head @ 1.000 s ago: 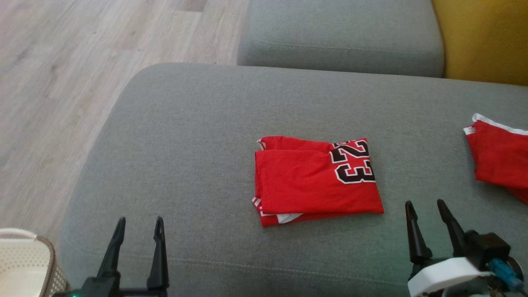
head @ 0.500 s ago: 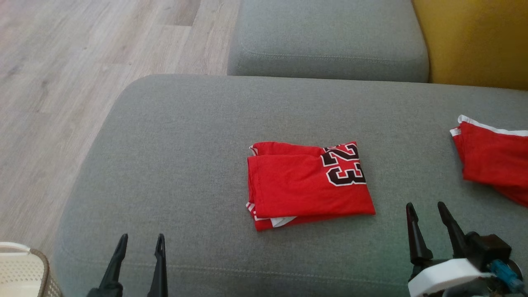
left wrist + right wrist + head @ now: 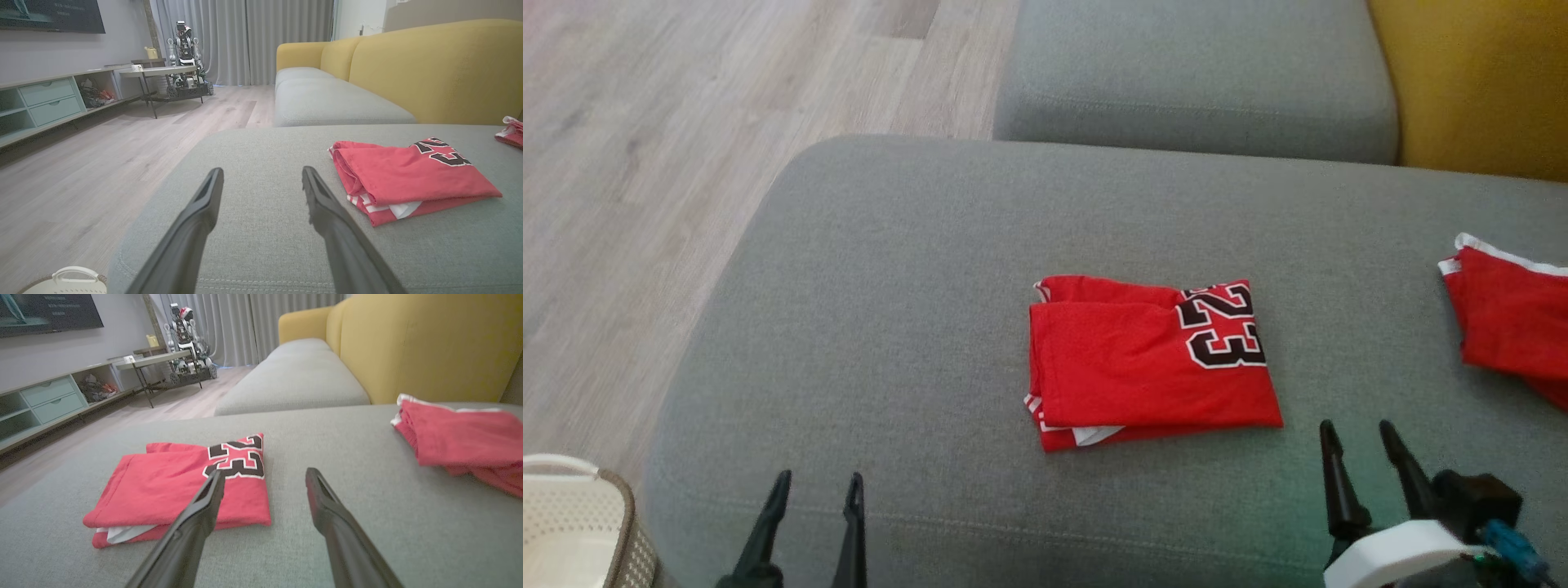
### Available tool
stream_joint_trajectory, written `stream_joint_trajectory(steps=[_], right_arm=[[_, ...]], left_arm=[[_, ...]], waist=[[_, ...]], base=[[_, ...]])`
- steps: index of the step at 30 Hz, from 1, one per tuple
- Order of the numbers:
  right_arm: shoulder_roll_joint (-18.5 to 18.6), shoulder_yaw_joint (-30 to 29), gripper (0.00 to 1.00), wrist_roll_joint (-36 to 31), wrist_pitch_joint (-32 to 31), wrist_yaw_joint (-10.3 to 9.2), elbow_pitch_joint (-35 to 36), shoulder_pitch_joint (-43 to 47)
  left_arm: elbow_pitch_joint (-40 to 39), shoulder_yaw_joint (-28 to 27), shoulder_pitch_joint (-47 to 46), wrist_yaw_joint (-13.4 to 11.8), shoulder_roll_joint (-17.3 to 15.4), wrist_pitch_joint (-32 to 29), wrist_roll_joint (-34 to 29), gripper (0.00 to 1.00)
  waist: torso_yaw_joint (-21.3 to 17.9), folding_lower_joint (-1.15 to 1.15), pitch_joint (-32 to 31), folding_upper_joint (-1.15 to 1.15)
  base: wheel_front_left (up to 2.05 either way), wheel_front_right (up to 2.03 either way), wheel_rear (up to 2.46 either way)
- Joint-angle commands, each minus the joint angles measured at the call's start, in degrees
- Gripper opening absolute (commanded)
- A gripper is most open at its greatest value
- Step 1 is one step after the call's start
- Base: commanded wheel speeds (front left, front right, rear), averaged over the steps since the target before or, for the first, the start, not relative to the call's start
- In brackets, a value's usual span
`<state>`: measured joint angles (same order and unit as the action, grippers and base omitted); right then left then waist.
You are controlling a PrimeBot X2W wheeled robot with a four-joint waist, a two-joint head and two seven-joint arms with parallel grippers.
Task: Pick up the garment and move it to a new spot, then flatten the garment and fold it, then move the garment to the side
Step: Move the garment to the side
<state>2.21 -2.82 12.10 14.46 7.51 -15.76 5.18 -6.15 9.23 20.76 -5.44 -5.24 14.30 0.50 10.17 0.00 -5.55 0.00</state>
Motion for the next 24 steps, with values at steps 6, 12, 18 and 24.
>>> stream_joint_trajectory(steps=[6,12,18,24], right_arm=[[0.67,3.0,1.0,1.97,0.53,-0.02,-7.96,-9.86],[0.67,1.43,1.0,-0.44,-1.27,-0.02,-17.69,-21.43],[0.94,-2.16,1.0,-3.81,-5.8,-0.02,-24.6,-30.55],[1.83,-4.42,1.0,-6.13,-13.26,-0.02,-31.16,-35.43]], left_arm=[[-1.03,0.79,-4.25,2.13,-0.25,0.7,-0.45,1.0],[-2.29,2.51,-8.59,3.41,-0.13,0.7,-0.39,1.0],[-3.19,2.9,-11.98,3.5,0.26,0.7,-0.01,1.0],[-3.3,3.27,-14.24,3.5,0.71,0.7,0.27,1.0]], waist=[[2.0,0.0,3.46,0.0],[4.27,0.0,10.16,0.0],[5.43,0.0,14.59,0.0],[5.87,0.0,17.49,0.0]], base=[[0.0,0.0,0.0],[0.0,0.0,0.0],[0.0,0.0,0.0],[0.0,0.0,0.0]])
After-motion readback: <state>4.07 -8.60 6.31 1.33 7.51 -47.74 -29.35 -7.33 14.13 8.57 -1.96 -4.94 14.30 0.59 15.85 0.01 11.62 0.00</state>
